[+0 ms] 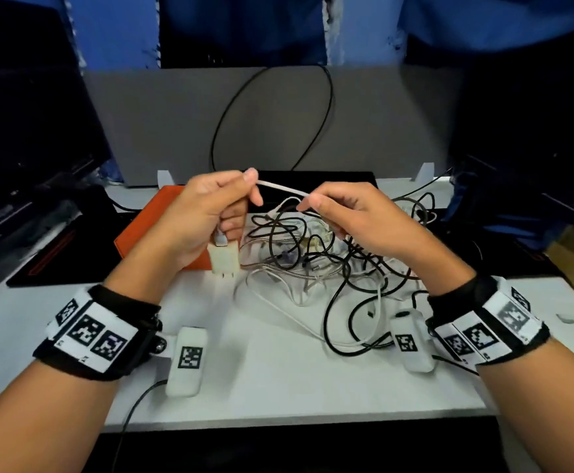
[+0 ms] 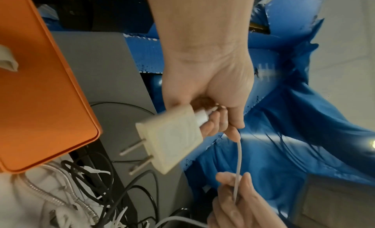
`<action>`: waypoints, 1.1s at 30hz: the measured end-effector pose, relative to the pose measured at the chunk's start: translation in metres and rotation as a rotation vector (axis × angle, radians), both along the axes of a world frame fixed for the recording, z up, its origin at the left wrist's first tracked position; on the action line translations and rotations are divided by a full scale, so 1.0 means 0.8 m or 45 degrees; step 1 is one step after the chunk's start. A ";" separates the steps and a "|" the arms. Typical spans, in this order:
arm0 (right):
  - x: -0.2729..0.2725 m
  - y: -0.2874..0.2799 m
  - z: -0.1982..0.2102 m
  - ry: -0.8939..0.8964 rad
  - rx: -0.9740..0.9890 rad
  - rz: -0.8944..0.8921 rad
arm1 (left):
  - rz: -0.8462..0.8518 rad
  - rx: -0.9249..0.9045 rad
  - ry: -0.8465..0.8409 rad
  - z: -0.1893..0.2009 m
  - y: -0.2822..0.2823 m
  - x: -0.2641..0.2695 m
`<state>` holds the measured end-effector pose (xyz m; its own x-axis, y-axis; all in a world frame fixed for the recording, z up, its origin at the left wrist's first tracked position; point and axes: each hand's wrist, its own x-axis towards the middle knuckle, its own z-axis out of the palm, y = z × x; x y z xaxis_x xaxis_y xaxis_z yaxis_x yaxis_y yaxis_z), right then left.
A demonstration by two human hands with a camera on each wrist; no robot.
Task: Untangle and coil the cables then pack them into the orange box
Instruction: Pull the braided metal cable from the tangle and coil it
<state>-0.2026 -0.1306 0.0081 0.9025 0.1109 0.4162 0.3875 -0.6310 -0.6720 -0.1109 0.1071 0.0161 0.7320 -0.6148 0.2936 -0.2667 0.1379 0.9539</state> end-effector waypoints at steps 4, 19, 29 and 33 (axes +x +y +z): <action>-0.021 0.002 0.004 0.024 0.005 0.043 | -0.081 0.082 -0.023 -0.006 -0.006 -0.023; -0.006 -0.057 -0.006 0.325 -0.142 -0.087 | 0.173 -0.595 0.255 0.033 0.019 0.007; 0.075 -0.072 0.007 0.396 -0.679 -0.335 | 0.129 -0.451 0.200 0.040 0.023 0.011; 0.062 -0.081 0.034 0.259 -0.492 -0.334 | 0.181 -0.188 0.192 0.031 0.017 0.015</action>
